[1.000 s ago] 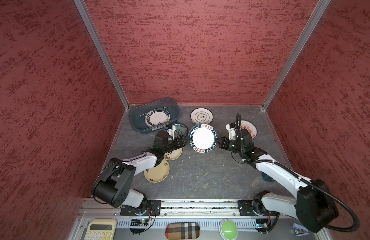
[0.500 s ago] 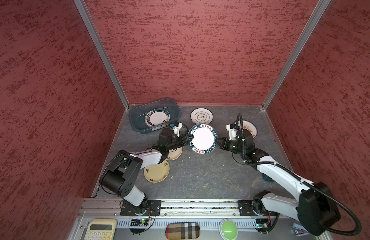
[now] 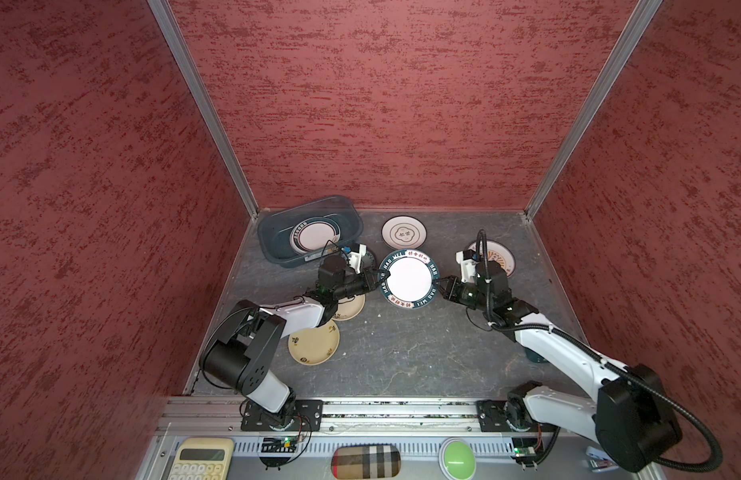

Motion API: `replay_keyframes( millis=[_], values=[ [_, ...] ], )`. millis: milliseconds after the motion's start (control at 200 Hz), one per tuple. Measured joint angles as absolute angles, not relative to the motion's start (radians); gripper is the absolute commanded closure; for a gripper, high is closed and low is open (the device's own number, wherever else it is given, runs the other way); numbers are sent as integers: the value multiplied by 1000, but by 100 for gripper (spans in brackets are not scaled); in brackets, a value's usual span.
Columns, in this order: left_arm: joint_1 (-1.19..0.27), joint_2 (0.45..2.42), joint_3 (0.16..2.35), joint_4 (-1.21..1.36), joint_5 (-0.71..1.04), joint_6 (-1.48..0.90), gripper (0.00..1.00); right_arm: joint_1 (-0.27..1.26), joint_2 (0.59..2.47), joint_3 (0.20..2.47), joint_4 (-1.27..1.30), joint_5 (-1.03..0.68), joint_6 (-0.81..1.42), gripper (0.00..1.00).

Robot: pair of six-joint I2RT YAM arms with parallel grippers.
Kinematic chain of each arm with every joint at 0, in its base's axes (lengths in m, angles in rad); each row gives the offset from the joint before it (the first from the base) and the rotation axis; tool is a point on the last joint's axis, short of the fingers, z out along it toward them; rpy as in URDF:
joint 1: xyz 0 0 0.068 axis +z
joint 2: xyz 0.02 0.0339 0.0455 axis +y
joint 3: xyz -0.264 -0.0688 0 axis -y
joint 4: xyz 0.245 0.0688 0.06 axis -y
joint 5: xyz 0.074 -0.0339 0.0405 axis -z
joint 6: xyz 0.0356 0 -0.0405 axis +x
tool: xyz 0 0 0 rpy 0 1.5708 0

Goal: Place the plates into the plastic bin on the countertop
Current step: 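Grasp the upright plate rim with the left gripper beside the right gripper, then carry the plate with the left gripper to the basin while the right gripper withdraws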

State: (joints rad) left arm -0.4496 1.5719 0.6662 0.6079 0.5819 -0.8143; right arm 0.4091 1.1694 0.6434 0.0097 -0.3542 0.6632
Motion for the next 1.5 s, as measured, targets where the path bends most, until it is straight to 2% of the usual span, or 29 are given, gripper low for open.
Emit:
replay_keyframes(
  millis=[100,210,386,621,1052,1503],
  values=[
    [-451,1572,668,590,574,-810,100,413,1161,640,12,-355,666,51],
    [-450,1572,670,560,559,-802,100,415,1148,640,22,-356,658,43],
    [-449,1572,670,517,546,-788,100,416,1138,637,49,-357,670,20],
    [-433,1562,687,466,544,-777,100,416,1102,616,49,-349,672,2],
    [-352,1483,749,327,544,-746,100,416,981,606,-14,-302,580,1],
    [-215,1376,870,111,507,-642,100,416,989,598,-23,-242,522,1]
  ],
)
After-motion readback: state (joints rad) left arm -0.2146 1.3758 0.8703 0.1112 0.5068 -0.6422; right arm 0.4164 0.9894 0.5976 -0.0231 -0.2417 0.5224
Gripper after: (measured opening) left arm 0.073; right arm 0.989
